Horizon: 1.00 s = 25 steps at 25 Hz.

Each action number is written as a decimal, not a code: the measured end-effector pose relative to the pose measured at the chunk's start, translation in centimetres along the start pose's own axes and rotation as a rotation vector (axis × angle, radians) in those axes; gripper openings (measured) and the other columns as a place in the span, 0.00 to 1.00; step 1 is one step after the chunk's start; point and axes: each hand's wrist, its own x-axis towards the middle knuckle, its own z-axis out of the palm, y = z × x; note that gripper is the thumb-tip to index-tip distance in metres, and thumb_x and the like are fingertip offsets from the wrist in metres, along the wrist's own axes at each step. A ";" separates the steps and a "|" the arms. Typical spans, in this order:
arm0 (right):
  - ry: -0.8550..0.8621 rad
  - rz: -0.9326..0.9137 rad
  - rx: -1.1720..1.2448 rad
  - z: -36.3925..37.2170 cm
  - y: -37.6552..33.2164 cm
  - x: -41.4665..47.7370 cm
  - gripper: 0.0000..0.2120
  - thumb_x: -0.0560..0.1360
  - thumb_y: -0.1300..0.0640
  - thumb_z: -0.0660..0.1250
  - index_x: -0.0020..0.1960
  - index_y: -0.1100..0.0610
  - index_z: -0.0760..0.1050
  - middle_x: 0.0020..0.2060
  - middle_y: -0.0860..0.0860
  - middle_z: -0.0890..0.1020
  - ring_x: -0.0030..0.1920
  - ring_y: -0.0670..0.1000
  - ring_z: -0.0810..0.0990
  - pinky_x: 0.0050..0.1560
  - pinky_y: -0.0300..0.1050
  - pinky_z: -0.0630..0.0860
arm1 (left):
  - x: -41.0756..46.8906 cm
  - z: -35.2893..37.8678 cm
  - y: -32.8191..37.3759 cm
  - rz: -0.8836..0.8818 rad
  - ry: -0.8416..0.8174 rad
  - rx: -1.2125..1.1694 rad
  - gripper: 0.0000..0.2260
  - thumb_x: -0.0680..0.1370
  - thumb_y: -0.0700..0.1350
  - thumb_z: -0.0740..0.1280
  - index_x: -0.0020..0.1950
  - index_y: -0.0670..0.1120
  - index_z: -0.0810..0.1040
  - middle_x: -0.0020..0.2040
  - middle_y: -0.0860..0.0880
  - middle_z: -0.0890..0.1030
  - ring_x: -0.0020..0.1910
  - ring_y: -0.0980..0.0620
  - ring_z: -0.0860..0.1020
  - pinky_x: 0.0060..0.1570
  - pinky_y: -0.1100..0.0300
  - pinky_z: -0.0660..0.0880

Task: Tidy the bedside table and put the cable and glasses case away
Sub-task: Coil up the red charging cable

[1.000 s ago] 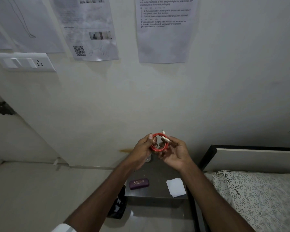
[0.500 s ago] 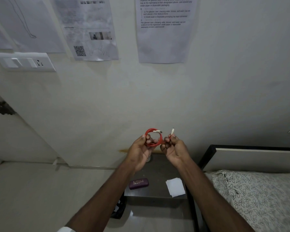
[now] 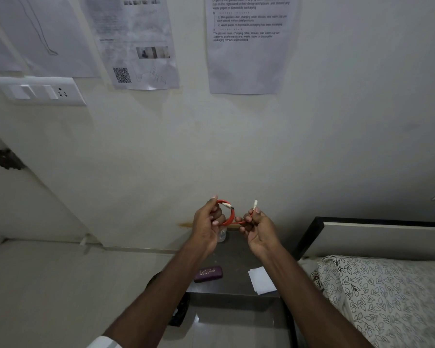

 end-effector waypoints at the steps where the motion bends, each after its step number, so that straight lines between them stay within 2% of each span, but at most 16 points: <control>1: -0.009 0.001 0.003 0.0 0.1 0.0 0.13 0.84 0.57 0.53 0.42 0.56 0.68 0.28 0.50 0.72 0.32 0.51 0.80 0.35 0.45 0.69 | 0.0 0.0 0.0 0.014 0.034 0.011 0.16 0.80 0.46 0.64 0.32 0.48 0.67 0.22 0.54 0.60 0.19 0.57 0.58 0.33 0.57 0.59; 6: -0.020 -0.002 -0.031 -0.4 0.5 -0.3 0.13 0.84 0.57 0.53 0.44 0.57 0.69 0.29 0.50 0.75 0.35 0.52 0.82 0.34 0.45 0.71 | -0.1 0.0 -0.1 0.094 0.127 0.084 0.15 0.77 0.42 0.67 0.32 0.47 0.69 0.26 0.52 0.62 0.21 0.56 0.59 0.27 0.61 0.59; 10: -0.011 -0.072 -0.105 -0.5 0.8 -0.4 0.12 0.84 0.57 0.54 0.45 0.58 0.71 0.31 0.52 0.75 0.32 0.51 0.80 0.32 0.45 0.68 | 0.1 -0.4 -0.7 0.154 0.103 0.265 0.12 0.80 0.46 0.66 0.36 0.47 0.71 0.27 0.53 0.63 0.26 0.56 0.61 0.29 0.60 0.61; 13: -0.042 -0.217 -0.288 -0.7 0.6 -0.2 0.11 0.83 0.57 0.58 0.47 0.60 0.75 0.32 0.53 0.77 0.33 0.52 0.79 0.30 0.43 0.70 | 0.4 -0.6 -1.0 0.138 0.105 0.423 0.10 0.81 0.47 0.62 0.42 0.45 0.74 0.27 0.53 0.65 0.29 0.54 0.64 0.32 0.58 0.65; 15: -0.043 -0.384 -0.488 -0.8 0.5 0.0 0.11 0.82 0.57 0.61 0.48 0.60 0.79 0.33 0.54 0.80 0.33 0.51 0.80 0.28 0.43 0.73 | 0.6 -0.6 -1.0 0.134 0.107 0.525 0.11 0.81 0.48 0.61 0.42 0.44 0.75 0.29 0.51 0.66 0.30 0.53 0.65 0.34 0.57 0.67; 18: -0.055 -0.640 -0.715 -0.5 0.5 0.1 0.08 0.80 0.60 0.64 0.47 0.56 0.82 0.34 0.49 0.82 0.33 0.45 0.80 0.31 0.41 0.78 | 0.7 -0.2 -0.8 0.137 0.107 0.626 0.12 0.79 0.49 0.61 0.43 0.45 0.80 0.29 0.51 0.67 0.31 0.52 0.67 0.35 0.56 0.69; 21: -0.056 -0.689 -0.748 -0.5 0.2 0.2 0.07 0.79 0.60 0.65 0.47 0.53 0.81 0.37 0.46 0.83 0.38 0.47 0.82 0.35 0.38 0.81 | 0.4 0.1 -0.6 0.173 0.069 0.676 0.11 0.79 0.49 0.61 0.45 0.48 0.82 0.31 0.49 0.69 0.33 0.51 0.68 0.36 0.56 0.71; 25: -0.063 -0.692 -0.769 -0.6 -0.1 0.6 0.07 0.79 0.61 0.66 0.49 0.55 0.83 0.39 0.46 0.84 0.42 0.43 0.82 0.39 0.34 0.80 | 0.1 0.5 -0.2 0.196 0.040 0.723 0.13 0.80 0.48 0.60 0.39 0.48 0.78 0.33 0.48 0.73 0.36 0.51 0.72 0.38 0.56 0.74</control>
